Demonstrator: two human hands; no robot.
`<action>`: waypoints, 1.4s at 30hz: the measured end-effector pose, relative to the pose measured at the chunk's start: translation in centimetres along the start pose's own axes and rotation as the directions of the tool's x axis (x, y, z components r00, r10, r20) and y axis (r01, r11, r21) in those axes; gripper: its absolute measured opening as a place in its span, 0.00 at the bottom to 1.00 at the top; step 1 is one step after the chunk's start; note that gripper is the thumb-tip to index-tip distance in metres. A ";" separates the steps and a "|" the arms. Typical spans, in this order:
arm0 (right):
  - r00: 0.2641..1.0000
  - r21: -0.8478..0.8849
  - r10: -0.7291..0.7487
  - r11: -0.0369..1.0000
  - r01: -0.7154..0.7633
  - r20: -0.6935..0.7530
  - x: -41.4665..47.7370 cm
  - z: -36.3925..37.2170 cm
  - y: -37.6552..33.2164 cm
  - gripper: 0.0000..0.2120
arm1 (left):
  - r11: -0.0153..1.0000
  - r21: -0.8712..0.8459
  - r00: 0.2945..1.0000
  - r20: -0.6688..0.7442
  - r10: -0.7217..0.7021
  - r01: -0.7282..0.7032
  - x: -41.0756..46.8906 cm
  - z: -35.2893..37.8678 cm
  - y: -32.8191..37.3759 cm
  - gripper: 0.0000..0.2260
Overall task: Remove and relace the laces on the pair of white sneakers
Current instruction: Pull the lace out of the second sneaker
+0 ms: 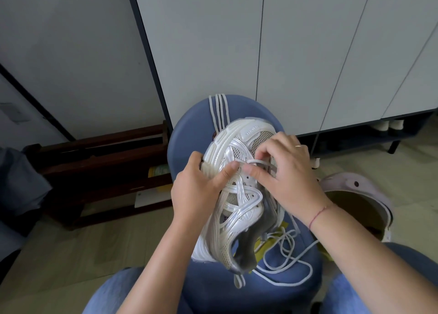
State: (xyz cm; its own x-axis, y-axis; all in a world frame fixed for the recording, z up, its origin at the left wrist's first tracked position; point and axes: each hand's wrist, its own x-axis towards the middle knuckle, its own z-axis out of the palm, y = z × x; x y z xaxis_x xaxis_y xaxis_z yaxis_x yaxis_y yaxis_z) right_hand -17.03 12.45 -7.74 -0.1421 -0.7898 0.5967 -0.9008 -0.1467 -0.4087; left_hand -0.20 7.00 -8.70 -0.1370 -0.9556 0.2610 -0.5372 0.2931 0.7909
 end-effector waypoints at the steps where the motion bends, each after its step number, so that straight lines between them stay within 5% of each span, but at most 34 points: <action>1: 1.000 -0.018 -0.023 1.000 0.023 -0.008 0.1 0.1 -0.1 0.17 | 1.000 0.004 1.000 -0.002 0.004 -0.004 0.0 0.0 0.1 0.28; 4: 0.999 0.288 0.026 0.957 -0.030 0.018 0.3 -0.2 -0.7 0.16 | 1.000 0.003 1.000 0.005 0.002 -0.002 0.1 -0.1 0.0 0.28; 8: 0.938 0.722 0.347 0.650 -0.237 -0.004 0.8 -2.0 0.0 0.10 | 0.999 -0.036 1.000 0.014 -0.021 0.022 0.3 -0.3 -0.5 0.29; 11: 0.853 0.731 0.517 0.552 -0.401 0.078 0.9 -2.0 1.2 0.11 | 0.956 -0.265 0.991 0.051 -0.121 0.130 0.5 -0.7 -0.8 0.28; 14: 0.815 0.678 0.524 0.506 -0.533 0.249 0.5 -1.2 1.1 0.07 | 0.832 -0.482 0.962 0.144 -0.234 0.274 0.7 -0.8 -0.8 0.28; 18: 0.862 0.606 0.384 0.614 -0.506 0.330 0.1 -1.1 -0.3 0.14 | 0.739 -0.587 0.943 0.209 -0.257 0.331 0.8 -0.9 -0.1 0.38; 21: 0.923 0.560 0.283 0.734 -0.383 0.260 0.1 -1.1 -0.7 0.26 | 0.738 -0.589 0.944 0.216 -0.248 0.329 0.7 -0.9 0.0 0.32; 25: 0.956 0.604 0.263 0.745 -0.285 0.127 0.3 -1.0 -0.3 0.16 | 0.752 -0.577 0.947 0.216 -0.236 0.319 0.7 -0.8 -0.2 0.29; 28: 0.918 0.826 0.374 0.470 -0.311 0.133 0.7 -1.0 0.2 0.13 | 0.738 -0.588 0.943 0.220 -0.248 0.331 0.7 -0.8 -0.2 0.28; 30: 0.889 0.952 0.410 0.128 -0.277 0.204 1.2 -1.9 0.8 0.15 | 0.708 -0.614 0.937 0.217 -0.273 0.348 0.8 -0.9 -0.3 0.32; 33: 0.825 0.919 0.457 -0.352 -0.175 0.333 1.8 -4.3 1.8 0.17 | 0.679 -0.629 0.924 0.215 -0.316 0.379 1.0 -1.1 -0.5 0.30; 35: 0.781 0.888 0.494 -0.431 -0.162 0.382 1.9 -4.8 2.2 0.18 | 0.670 -0.636 0.922 0.211 -0.326 0.382 1.0 -1.1 -0.5 0.27; 38: 0.736 0.912 0.549 -0.138 -0.387 0.396 1.6 -3.6 1.9 0.17 | 0.694 -0.621 0.930 0.202 -0.308 0.365 1.0 -0.9 -0.3 0.26; 42: 0.863 0.618 0.441 0.614 -0.491 0.248 0.9 -2.0 -0.1 0.11 | 0.702 -0.616 0.934 0.221 -0.281 0.356 0.6 -0.4 0.1 0.27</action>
State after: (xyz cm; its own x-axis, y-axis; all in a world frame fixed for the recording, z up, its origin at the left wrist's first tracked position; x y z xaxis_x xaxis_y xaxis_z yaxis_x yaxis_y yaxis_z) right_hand -17.86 12.99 -5.79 -0.4177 -0.8938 0.1634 -0.2301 -0.0699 -0.9707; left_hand 0.02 6.47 -8.25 -0.1609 -0.9819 -0.1001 0.0868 -0.1151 0.9896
